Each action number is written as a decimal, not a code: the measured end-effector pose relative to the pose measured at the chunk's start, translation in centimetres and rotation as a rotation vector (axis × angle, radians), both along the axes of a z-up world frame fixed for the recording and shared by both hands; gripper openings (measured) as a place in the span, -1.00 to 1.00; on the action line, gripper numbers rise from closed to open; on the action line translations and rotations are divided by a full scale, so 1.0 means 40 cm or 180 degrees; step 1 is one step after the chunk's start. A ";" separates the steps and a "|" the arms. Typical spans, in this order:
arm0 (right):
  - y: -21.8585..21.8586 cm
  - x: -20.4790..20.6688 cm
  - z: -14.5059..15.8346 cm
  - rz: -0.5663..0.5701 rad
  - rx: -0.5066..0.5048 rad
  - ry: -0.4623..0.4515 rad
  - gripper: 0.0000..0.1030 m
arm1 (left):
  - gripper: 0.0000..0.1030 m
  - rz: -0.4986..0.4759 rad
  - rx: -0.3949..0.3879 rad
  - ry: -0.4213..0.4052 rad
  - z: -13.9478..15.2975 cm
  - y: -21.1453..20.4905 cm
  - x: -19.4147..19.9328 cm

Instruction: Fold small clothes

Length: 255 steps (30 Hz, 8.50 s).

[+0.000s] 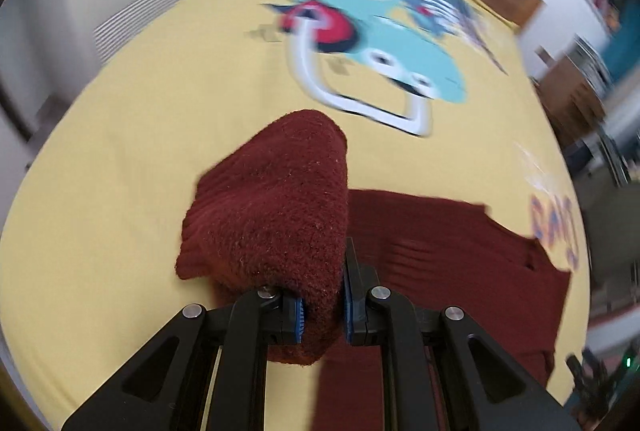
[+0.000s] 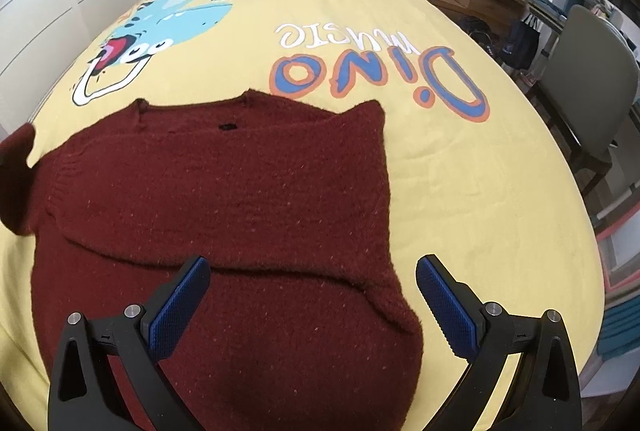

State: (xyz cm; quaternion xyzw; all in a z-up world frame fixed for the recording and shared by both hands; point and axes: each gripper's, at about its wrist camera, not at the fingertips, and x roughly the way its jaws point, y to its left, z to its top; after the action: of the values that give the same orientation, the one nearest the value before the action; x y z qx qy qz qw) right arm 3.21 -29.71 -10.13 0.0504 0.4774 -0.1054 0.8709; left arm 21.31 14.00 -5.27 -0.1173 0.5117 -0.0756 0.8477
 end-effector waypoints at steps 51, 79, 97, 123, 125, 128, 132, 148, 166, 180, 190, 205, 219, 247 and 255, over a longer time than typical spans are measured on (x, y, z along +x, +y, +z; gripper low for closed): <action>-0.087 -0.029 -0.068 -0.0060 0.0275 0.0272 0.99 | 0.98 -0.1406 0.0668 0.0611 -0.273 -0.609 -0.086; 0.019 0.005 -0.120 0.0214 0.0227 0.0513 0.99 | 0.78 -0.0856 0.0632 0.0658 -0.369 -0.178 -0.042; 0.356 0.230 0.055 0.1159 0.0036 0.0155 0.99 | -0.78 -0.0956 0.0223 0.0632 -0.332 -0.135 -0.050; 0.524 0.482 -0.135 0.1434 0.0006 0.0810 -0.66 | -0.78 -0.0918 0.0293 0.0684 -0.357 -0.172 -0.034; 0.472 0.480 -0.112 0.1302 0.0250 0.0748 -0.67 | -0.78 -0.0927 0.0302 0.0683 -0.356 -0.165 -0.039; 0.393 0.462 -0.076 0.1150 0.0440 0.0616 -0.68 | -0.78 -0.0940 0.0310 0.0693 -0.356 -0.167 -0.039; 0.276 0.421 -0.044 0.0941 0.0699 0.0491 -0.67 | -0.78 -0.0941 0.0317 0.0687 -0.358 -0.178 -0.040; 0.027 0.276 -0.113 0.0118 0.1123 0.0557 -0.68 | -0.78 -0.0947 0.0407 0.0721 -0.364 -0.206 -0.041; -0.097 0.238 -0.074 -0.0205 0.0679 0.0631 0.09 | -0.78 -0.0978 0.0505 0.0723 -0.374 -0.231 -0.038; -0.002 0.272 -0.147 0.0249 0.0497 0.0892 -0.78 | -0.78 -0.1041 0.0657 0.0634 -0.359 -0.255 -0.054; -0.038 0.197 -0.080 0.0134 0.0391 0.0580 -0.78 | -0.78 -0.1117 0.0770 0.0587 -0.354 -0.280 -0.064; -0.047 0.182 -0.149 -0.0007 0.0164 0.0557 0.27 | 0.71 -0.1084 0.1017 0.0354 -0.309 -0.288 -0.093; 0.078 0.112 0.030 0.0356 0.0103 -0.0106 0.99 | 0.98 -0.1251 0.0833 -0.0189 -0.111 -0.338 -0.133; 0.043 0.133 -0.222 0.0415 0.0183 0.0094 0.99 | 0.99 -0.1105 0.0924 -0.0059 -0.350 -0.376 -0.079; 0.041 0.107 -0.176 0.0494 0.0322 0.0162 0.99 | 0.98 -0.1153 0.0769 0.0197 -0.291 -0.363 -0.081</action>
State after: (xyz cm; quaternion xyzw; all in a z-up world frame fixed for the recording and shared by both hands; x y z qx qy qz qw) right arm 7.48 -28.09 -17.15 0.0544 0.5066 -0.0147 0.8604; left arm 18.08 -0.52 -16.91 0.0767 0.5555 -0.1612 0.8121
